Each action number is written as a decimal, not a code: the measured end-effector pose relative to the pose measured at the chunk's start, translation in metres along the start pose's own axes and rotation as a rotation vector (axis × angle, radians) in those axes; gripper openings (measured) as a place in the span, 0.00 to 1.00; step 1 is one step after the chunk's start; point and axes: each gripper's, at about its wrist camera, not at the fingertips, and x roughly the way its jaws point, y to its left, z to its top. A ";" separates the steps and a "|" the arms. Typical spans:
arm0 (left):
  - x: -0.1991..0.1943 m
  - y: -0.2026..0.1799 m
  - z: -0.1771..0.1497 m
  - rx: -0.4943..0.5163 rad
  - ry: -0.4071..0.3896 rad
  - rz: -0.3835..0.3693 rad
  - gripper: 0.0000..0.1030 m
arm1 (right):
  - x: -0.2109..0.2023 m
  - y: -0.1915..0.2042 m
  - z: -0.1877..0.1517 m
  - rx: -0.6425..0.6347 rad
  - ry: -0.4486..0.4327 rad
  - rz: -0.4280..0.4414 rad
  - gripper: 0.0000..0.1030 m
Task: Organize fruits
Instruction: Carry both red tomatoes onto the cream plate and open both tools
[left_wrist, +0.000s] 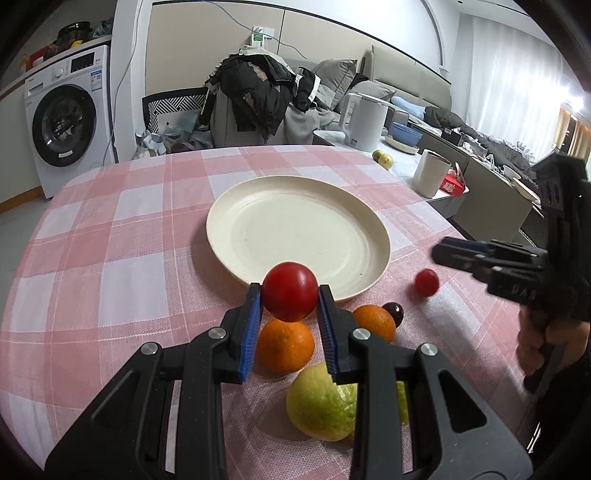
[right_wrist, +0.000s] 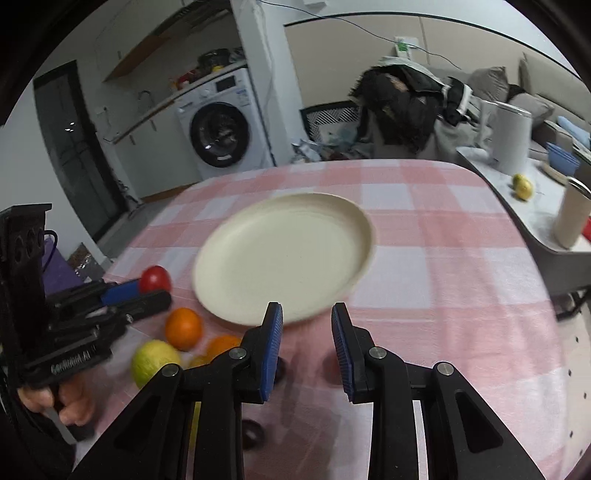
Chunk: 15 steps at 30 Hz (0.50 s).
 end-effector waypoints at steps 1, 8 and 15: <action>0.001 0.001 0.001 0.000 -0.002 0.000 0.26 | -0.004 -0.006 -0.001 0.004 -0.002 -0.018 0.31; 0.012 0.004 0.002 -0.007 0.014 -0.002 0.26 | -0.009 -0.056 -0.012 0.078 0.089 -0.064 0.44; 0.017 0.001 0.007 0.002 0.017 -0.003 0.26 | 0.012 -0.042 -0.028 0.015 0.154 -0.095 0.48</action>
